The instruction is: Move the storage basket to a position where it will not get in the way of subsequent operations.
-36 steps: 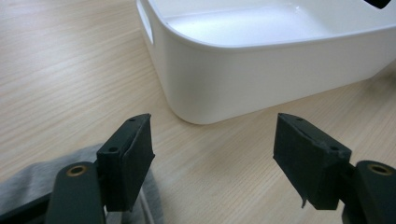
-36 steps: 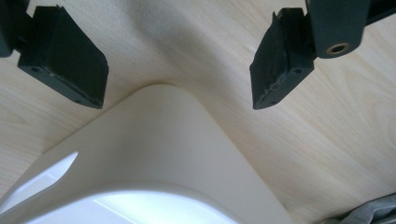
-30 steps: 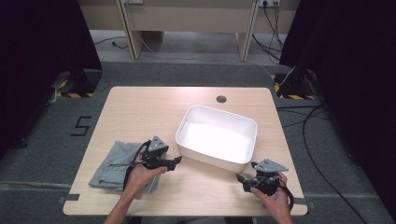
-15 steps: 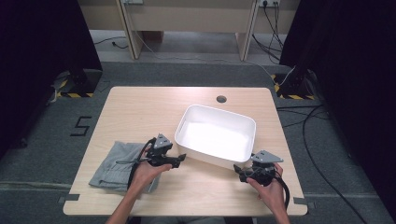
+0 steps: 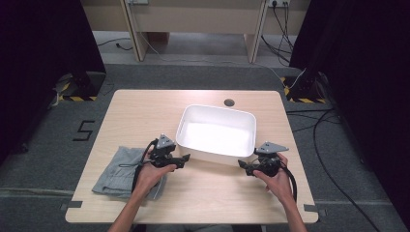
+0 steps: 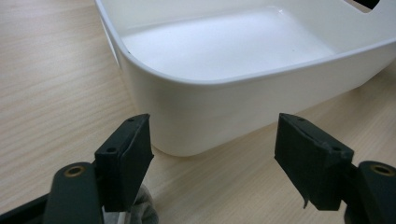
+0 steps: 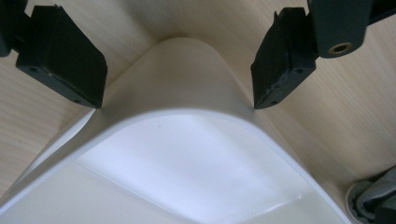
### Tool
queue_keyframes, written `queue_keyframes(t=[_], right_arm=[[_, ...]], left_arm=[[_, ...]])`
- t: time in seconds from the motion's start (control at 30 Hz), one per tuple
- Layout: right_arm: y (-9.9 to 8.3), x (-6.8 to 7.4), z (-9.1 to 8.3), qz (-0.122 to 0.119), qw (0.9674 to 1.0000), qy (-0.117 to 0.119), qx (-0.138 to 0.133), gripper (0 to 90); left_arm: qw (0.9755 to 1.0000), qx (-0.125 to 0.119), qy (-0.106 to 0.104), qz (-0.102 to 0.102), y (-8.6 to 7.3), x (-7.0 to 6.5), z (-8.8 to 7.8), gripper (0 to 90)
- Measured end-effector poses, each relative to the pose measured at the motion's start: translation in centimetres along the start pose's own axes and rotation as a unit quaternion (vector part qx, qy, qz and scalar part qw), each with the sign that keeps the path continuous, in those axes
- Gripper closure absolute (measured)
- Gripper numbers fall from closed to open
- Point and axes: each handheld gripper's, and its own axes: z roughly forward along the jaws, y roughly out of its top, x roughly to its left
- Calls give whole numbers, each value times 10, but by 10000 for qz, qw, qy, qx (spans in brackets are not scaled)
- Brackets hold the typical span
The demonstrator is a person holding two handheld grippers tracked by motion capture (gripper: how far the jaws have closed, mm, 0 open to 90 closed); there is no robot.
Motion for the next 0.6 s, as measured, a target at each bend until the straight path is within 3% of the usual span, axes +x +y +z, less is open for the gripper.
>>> queue_keyframes(t=[0.23, 0.33, 0.6], right_arm=[[13, -10, 15, 50, 9998, 203, -11, 208], [18, -14, 20, 52, 9998, 177, -16, 215], [30, -22, 34, 19, 10000, 45, -7, 225]], left_arm=[[9997, -68, 167, -145, 1, 10, 3, 262], [9994, -97, 248, -208, 4, 13, 4, 264], [9992, -75, 371, -109, 15, 17, 7, 272]])
